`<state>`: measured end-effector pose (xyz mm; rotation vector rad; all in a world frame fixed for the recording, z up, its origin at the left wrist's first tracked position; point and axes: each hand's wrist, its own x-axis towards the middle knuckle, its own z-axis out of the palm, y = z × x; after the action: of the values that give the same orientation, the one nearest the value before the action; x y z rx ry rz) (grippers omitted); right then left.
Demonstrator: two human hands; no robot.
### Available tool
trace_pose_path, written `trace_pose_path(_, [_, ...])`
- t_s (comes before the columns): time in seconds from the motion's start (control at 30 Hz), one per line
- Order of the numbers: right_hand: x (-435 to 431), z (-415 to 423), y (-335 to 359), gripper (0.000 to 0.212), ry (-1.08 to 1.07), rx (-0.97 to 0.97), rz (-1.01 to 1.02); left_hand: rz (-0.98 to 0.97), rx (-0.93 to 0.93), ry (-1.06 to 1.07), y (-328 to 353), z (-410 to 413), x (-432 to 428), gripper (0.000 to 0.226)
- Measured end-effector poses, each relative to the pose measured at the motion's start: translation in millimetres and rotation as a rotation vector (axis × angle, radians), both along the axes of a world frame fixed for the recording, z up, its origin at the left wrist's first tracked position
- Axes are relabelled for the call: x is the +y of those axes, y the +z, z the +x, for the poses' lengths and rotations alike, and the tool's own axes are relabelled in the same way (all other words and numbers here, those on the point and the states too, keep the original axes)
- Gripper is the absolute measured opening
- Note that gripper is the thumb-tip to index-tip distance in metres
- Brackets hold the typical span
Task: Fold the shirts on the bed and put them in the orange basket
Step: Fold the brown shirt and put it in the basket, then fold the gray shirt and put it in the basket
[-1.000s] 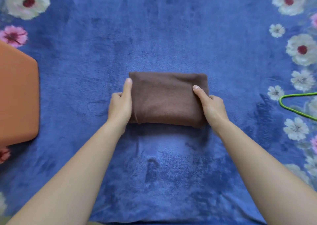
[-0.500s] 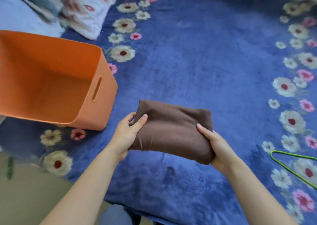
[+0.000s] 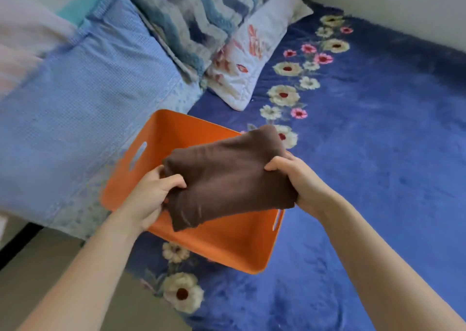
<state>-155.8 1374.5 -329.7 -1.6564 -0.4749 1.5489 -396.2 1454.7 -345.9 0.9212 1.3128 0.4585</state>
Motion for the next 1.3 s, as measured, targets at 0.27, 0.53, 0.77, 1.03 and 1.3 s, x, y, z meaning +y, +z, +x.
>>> trace_pose_path(0.27, [145, -89, -109, 0.047, 0.551, -0.574, -0.078, -0.587, 0.337, 0.426, -114, -38, 50, 0.046])
trace_pose_path(0.53, [186, -125, -155, 0.054, 0.870, -1.212, 0.205, -0.546, 0.583, 0.537, -155, -25, 65, 0.061])
trace_pose_path(0.77, [169, -130, -204, 0.069, 1.121, -1.020, 0.068, -0.232, 0.919, -0.657, -159, 2, 64, 0.088])
trace_pose_path(1.03, [143, -117, -184, 0.062, 1.093, -0.959, 0.047, -0.201, 0.900, -0.846, -160, -19, 65, 0.079])
trace_pose_path(1.3, [31, -90, -74, 0.046, 0.788, -1.107, 0.131, 0.294, 0.691, -0.565, -61, 14, 2, 0.047])
